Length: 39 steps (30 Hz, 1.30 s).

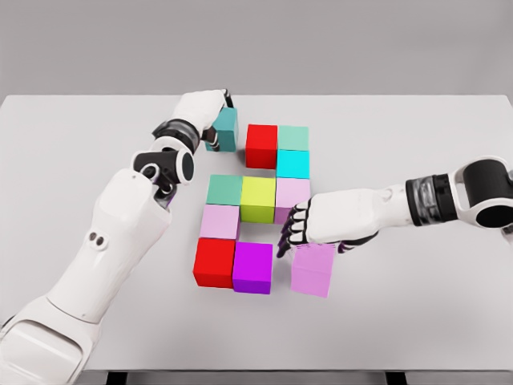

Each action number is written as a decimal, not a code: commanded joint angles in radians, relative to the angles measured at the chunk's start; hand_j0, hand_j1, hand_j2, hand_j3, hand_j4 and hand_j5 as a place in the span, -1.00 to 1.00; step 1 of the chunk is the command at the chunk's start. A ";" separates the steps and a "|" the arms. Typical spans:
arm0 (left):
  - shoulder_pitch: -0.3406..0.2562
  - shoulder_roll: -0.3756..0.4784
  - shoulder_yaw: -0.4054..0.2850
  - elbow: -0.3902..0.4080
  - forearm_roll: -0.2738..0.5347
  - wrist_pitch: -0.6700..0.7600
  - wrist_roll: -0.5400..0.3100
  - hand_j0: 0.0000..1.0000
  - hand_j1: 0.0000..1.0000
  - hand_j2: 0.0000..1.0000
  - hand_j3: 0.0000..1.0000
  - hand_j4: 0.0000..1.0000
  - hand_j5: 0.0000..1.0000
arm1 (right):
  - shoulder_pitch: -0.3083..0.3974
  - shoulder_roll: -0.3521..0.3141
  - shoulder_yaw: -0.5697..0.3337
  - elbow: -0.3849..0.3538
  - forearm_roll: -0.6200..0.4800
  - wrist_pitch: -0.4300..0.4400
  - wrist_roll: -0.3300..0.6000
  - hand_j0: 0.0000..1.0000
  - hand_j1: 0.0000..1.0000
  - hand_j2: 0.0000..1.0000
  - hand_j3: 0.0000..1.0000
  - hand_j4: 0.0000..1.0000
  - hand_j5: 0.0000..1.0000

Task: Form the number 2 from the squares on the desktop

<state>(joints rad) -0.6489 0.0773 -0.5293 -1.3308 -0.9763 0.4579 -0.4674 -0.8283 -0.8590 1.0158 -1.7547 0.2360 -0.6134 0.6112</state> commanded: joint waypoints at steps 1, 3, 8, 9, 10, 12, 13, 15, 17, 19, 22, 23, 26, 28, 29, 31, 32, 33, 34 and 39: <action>0.003 -0.002 -0.001 -0.001 -0.005 -0.002 0.001 -0.20 -0.20 -0.20 -0.20 -0.20 -0.20 | 0.000 0.000 0.000 0.000 -0.006 0.003 0.000 1.00 1.00 1.00 1.00 1.00 1.00; 0.008 -0.002 -0.001 -0.001 -0.007 -0.002 0.001 -0.20 -0.20 -0.20 -0.20 -0.20 -0.20 | -0.005 0.000 -0.002 0.000 -0.006 0.003 0.000 1.00 1.00 1.00 1.00 1.00 1.00; 0.015 -0.002 -0.001 -0.001 -0.007 -0.002 0.001 -0.20 -0.20 -0.20 -0.20 -0.20 -0.20 | -0.035 -0.028 -0.025 0.000 -0.027 0.003 0.000 1.00 1.00 1.00 1.00 1.00 1.00; 0.015 -0.004 -0.001 -0.001 -0.007 -0.002 0.001 -0.20 -0.20 -0.20 -0.20 -0.20 -0.20 | -0.041 -0.081 -0.032 0.000 -0.033 0.003 0.000 1.00 1.00 1.00 1.00 1.00 1.00; 0.015 -0.004 -0.001 -0.001 -0.006 -0.002 0.001 -0.20 -0.20 -0.20 -0.20 -0.20 -0.20 | -0.041 -0.126 -0.042 0.000 -0.035 0.003 0.000 1.00 1.00 1.00 1.00 1.00 1.00; 0.015 -0.004 -0.001 0.001 -0.007 -0.002 0.001 -0.19 -0.19 -0.19 -0.19 -0.19 -0.19 | -0.041 -0.192 -0.045 0.000 -0.033 0.003 0.000 1.00 1.00 1.00 1.00 1.00 1.00; 0.015 -0.004 -0.001 0.001 -0.007 -0.002 0.001 -0.19 -0.19 -0.19 -0.19 -0.19 -0.19 | -0.038 -0.236 -0.043 0.000 -0.033 0.003 0.000 1.00 1.00 1.00 1.00 1.00 1.00; 0.017 -0.014 -0.003 0.001 -0.007 -0.004 0.001 -0.19 -0.19 -0.19 -0.19 -0.19 -0.19 | -0.029 -0.296 -0.039 0.000 -0.029 0.003 0.000 1.00 1.00 1.00 1.00 1.00 1.00; 0.017 -0.016 -0.003 0.001 -0.007 -0.004 0.001 -0.18 -0.18 -0.18 -0.18 -0.18 -0.18 | -0.026 -0.345 -0.034 0.000 -0.014 0.003 0.000 1.00 1.00 1.00 1.00 1.00 1.00; 0.017 -0.016 -0.003 0.001 -0.007 -0.005 0.001 -0.17 -0.17 -0.17 -0.17 -0.17 -0.17 | -0.012 -0.367 -0.031 0.000 0.023 0.003 0.000 1.00 1.00 1.00 1.00 1.00 1.00; 0.017 -0.016 -0.003 0.002 -0.007 -0.007 0.000 -0.09 -0.09 -0.09 -0.09 -0.09 -0.09 | 0.035 -0.379 -0.028 0.000 0.057 0.003 0.000 1.00 1.00 1.00 1.00 1.00 1.00; 0.017 -0.017 -0.003 0.004 -0.007 -0.008 0.000 0.03 0.03 0.03 0.03 0.03 0.03 | 0.048 -0.379 -0.026 -0.002 0.083 0.003 0.000 1.00 1.00 1.00 1.00 1.00 1.00; 0.015 -0.019 -0.003 0.004 -0.007 -0.005 0.001 0.35 0.35 0.35 0.35 0.35 0.35 | 0.057 -0.371 -0.022 -0.002 0.098 0.003 0.000 1.00 1.00 1.00 1.00 1.00 1.00; 0.015 -0.019 -0.003 0.002 -0.007 -0.005 0.001 0.45 0.45 0.45 0.45 0.45 0.45 | 0.055 -0.350 -0.005 -0.002 0.106 0.003 0.000 1.00 1.00 1.00 1.00 1.00 1.00; 0.015 -0.021 -0.003 0.004 -0.007 -0.005 0.001 0.46 0.46 0.46 0.46 0.46 0.46 | 0.055 -0.333 0.007 -0.002 0.109 0.003 0.000 1.00 1.00 1.00 1.00 1.00 1.00; 0.017 -0.025 -0.003 0.004 -0.007 -0.004 0.001 0.49 0.49 0.49 0.49 0.49 0.49 | 0.054 -0.302 0.044 -0.002 0.118 0.003 0.000 1.00 1.00 1.00 1.00 1.00 1.00; 0.017 -0.025 -0.003 0.002 -0.007 -0.004 0.001 0.52 0.52 0.52 0.52 0.52 0.52 | 0.054 -0.298 0.047 -0.002 0.118 0.003 0.000 1.00 1.00 1.00 1.00 1.00 1.00; 0.017 -0.025 -0.003 0.002 -0.007 -0.002 0.001 0.56 0.56 0.56 0.56 0.56 0.56 | 0.054 -0.288 0.052 -0.002 0.118 0.003 0.000 1.00 1.00 1.00 1.00 1.00 1.00; 0.017 -0.025 -0.003 0.002 -0.007 -0.002 0.001 0.56 0.56 0.56 0.56 0.56 0.56 | 0.054 -0.270 0.053 -0.002 0.118 0.003 0.000 1.00 1.00 1.00 1.00 1.00 1.00; 0.023 -0.025 -0.003 -0.002 -0.007 -0.001 0.001 0.58 0.58 0.58 0.58 0.58 0.58 | 0.044 -0.242 0.069 -0.002 0.118 0.003 0.000 1.00 1.00 1.00 1.00 1.00 1.00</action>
<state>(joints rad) -0.6259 0.0521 -0.5324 -1.3308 -0.9799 0.4591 -0.4669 -0.7839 -1.1159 1.0794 -1.7563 0.3576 -0.6129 0.6111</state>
